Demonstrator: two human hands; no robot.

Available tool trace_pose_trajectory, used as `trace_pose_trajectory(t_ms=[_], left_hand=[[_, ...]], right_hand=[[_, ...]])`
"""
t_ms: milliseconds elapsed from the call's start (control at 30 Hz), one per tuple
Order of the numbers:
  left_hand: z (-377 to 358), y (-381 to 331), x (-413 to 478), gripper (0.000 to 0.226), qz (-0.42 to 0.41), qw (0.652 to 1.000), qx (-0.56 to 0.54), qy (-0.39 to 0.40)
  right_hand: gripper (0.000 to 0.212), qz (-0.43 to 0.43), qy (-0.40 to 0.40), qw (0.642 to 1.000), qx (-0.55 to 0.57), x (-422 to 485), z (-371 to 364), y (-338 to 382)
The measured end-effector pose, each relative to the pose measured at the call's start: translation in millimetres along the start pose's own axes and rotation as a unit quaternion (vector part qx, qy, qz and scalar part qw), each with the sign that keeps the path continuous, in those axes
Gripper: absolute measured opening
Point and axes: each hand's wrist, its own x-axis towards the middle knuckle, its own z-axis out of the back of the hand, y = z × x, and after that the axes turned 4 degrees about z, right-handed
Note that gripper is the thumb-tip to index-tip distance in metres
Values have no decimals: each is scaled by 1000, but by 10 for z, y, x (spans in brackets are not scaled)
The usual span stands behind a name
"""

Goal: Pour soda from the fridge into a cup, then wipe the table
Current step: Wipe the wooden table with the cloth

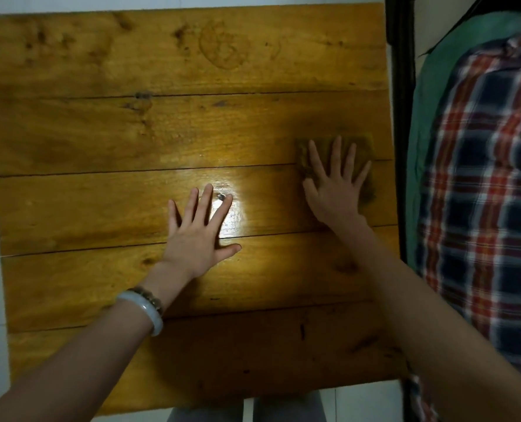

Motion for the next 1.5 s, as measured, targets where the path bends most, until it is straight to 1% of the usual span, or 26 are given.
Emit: trace_pose_trajectory(t_ms=[67,100,167,233,300,367,467,567,633,667,733,800,867,900,933,1033,1100,1133,1200,1233,1267,1300,1367,1433,1500], left_hand=[[-12,4,-4,96,0,1000,0,-9],[-20,11,-5,97,-1,1000,-1,-15],[-42,23,-2,98,-2,1000,-6,-21],[-71,34,5,97,-2,1000,-9,-28],[-90,33,9,96,-6,999,-8,-40],[-108,34,13,96,-9,999,-4,-46],[-115,46,32,96,-8,999,5,-53],[-104,43,25,96,-4,999,1,-44],[-95,36,9,95,0,999,-1,-43],[-91,34,10,95,-2,999,2,-48],[-100,35,14,96,-5,999,7,-54],[-98,31,14,97,-8,998,11,-55],[-88,30,21,97,-7,998,14,-54],[-82,27,17,97,-4,998,7,-55],[-82,25,11,97,-4,998,2,-58],[-76,19,6,94,-8,998,6,-57],[-71,19,15,94,-7,998,7,-57],[-65,19,23,93,-7,998,8,-58],[-62,25,33,93,-10,998,11,-64],[-64,27,30,93,-11,998,11,-66],[-61,23,26,94,-11,998,9,-65],[-55,17,21,95,-9,998,7,-63],[-43,6,19,97,-4,998,3,-59],[-21,2,16,98,-2,998,-3,-55],[-24,15,6,98,-5,998,-13,-55]], right_hand=[[64,-8,-5,1000,18,262,39,256],[63,6,-10,1000,10,301,31,357],[65,93,-26,995,-15,158,-46,444],[66,197,-27,980,-28,-190,-152,332],[68,235,-14,971,-36,-520,-213,21],[69,216,-1,975,-58,-631,-177,-372],[64,127,6,990,-55,-239,28,-681],[64,38,8,999,0,477,253,-465],[62,30,3,999,15,833,328,-150],[62,44,4,999,5,916,335,21],[64,103,2,994,-26,919,303,355],[66,199,19,978,-56,709,197,618],[67,302,38,949,-81,360,65,665],[67,338,41,937,-84,173,8,576],[68,355,41,931,-82,5,-27,425],[72,332,38,938,-88,-150,5,-184],[68,278,22,957,-82,158,154,-437],[65,240,17,968,-73,397,245,-425],[64,163,15,986,-37,915,403,-110],[63,143,9,989,-25,1124,431,141],[62,142,6,990,-25,1263,431,411],[61,158,6,987,-33,1326,407,682],[61,236,18,970,-56,1226,336,1084],[62,344,32,933,-98,923,219,1168],[62,440,41,888,-126,621,119,939]])
